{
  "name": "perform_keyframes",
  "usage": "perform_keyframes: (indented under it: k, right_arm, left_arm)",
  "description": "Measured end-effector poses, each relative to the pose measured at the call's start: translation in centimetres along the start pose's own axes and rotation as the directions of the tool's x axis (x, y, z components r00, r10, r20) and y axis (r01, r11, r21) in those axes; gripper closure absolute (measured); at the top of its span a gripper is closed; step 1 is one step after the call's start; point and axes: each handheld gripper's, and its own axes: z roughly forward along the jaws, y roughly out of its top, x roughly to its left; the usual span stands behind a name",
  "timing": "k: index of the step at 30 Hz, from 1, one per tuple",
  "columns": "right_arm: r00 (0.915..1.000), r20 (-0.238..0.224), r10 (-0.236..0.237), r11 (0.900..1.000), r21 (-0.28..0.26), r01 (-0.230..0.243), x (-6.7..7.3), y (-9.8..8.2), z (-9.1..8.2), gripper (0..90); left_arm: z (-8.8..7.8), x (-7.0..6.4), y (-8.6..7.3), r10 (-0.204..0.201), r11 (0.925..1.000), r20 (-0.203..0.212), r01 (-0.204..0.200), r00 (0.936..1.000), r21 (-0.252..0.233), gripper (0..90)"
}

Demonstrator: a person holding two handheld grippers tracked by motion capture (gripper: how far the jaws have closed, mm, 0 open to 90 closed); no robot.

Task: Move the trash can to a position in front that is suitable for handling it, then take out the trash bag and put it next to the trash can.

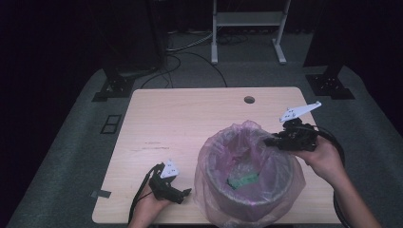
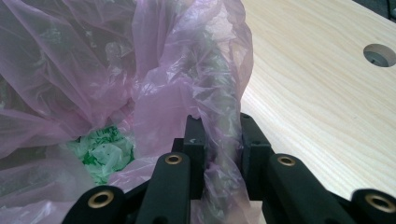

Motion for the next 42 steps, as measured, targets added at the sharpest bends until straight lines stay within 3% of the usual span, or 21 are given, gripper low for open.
perform_keyframes:
  k: [12,16,24,27,32,36,42]
  right_arm:
    - [0.9995,0.005,-0.032,0.999,0.01,0.031,0.6,-1.0,-1.0,75.3]
    - [0.9997,-0.003,-0.023,0.997,-0.067,0.022,0.3,-1.1,-1.7,56.3]
    - [0.9997,0.004,-0.026,0.985,-0.168,0.026,0.4,-0.4,-3.4,37.2]
    - [0.9993,-0.014,-0.036,0.98,-0.195,0.032,0.8,-0.1,-3.5,29.5]
    - [0.996,-0.051,-0.072,0.976,-0.208,0.06,1.8,0.5,-3.2,25.1]
    - [0.9901,-0.058,-0.128,0.973,-0.201,0.114,3.2,1.3,-2.9,24.0]
    - [0.9848,-0.092,-0.147,0.973,-0.193,0.128,4.3,2.0,-2.3,24.0]
  left_arm:
    - [0.0,0.0,0.0,0.0,1.0,-0.001,0.0,1.0,0.0,0.0]
    - [0.0,0.0,0.0,-0.001,1.0,-0.001,0.001,1.0,0.0,0.0]
    - [0.0,0.0,0.0,0.0,1.0,-0.001,0.0,1.0,0.0,0.0]
    - [0.0,0.0,0.0,-0.001,1.0,0.0,0.001,1.0,0.0,0.0]
    - [0.0,0.0,0.0,-0.002,1.0,-0.001,0.002,1.0,-0.001,0.0]
    - [0.0,0.0,0.0,-0.002,1.0,-0.001,0.002,1.0,-0.001,0.0]
    - [0.0,0.0,0.0,-0.002,1.0,0.0,0.002,1.0,-0.001,0.0]
